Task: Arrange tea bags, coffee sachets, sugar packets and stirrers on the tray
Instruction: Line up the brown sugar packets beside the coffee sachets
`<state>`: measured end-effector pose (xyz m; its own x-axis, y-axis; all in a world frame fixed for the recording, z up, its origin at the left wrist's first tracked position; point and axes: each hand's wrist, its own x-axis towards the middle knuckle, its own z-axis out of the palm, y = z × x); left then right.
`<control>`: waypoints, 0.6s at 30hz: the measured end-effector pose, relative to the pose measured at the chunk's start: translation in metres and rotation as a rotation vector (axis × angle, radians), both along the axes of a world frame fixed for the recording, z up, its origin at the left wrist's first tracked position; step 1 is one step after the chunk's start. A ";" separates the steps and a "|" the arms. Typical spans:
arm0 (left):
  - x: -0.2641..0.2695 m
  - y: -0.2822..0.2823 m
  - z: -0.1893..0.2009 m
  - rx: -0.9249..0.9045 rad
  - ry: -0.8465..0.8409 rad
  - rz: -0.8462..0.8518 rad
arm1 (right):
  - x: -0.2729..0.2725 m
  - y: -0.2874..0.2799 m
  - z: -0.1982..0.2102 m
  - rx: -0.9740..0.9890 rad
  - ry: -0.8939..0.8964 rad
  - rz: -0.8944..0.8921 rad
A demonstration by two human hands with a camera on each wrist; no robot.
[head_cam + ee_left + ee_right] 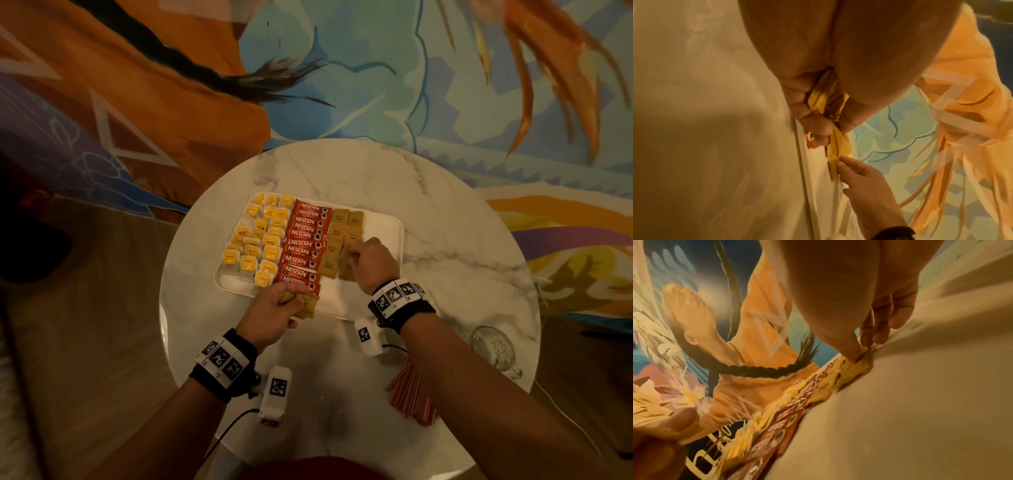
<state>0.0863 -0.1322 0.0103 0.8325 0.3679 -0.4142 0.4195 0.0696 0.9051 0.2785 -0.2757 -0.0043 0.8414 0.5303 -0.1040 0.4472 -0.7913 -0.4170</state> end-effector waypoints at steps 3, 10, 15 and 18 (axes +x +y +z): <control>0.000 -0.001 0.000 -0.004 0.000 -0.003 | -0.003 -0.001 -0.002 -0.020 0.020 0.033; 0.002 -0.001 0.003 0.005 -0.002 0.006 | 0.004 0.006 0.003 -0.049 0.020 0.010; 0.003 0.001 0.004 -0.017 -0.014 0.018 | 0.016 0.011 0.005 -0.065 0.057 -0.001; 0.003 0.001 0.006 -0.044 -0.020 0.044 | 0.019 0.010 0.008 -0.095 0.081 0.011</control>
<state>0.0895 -0.1311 0.0164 0.8244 0.3859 -0.4141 0.3969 0.1275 0.9090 0.2972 -0.2655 0.0033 0.8227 0.5236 -0.2214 0.4238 -0.8245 -0.3749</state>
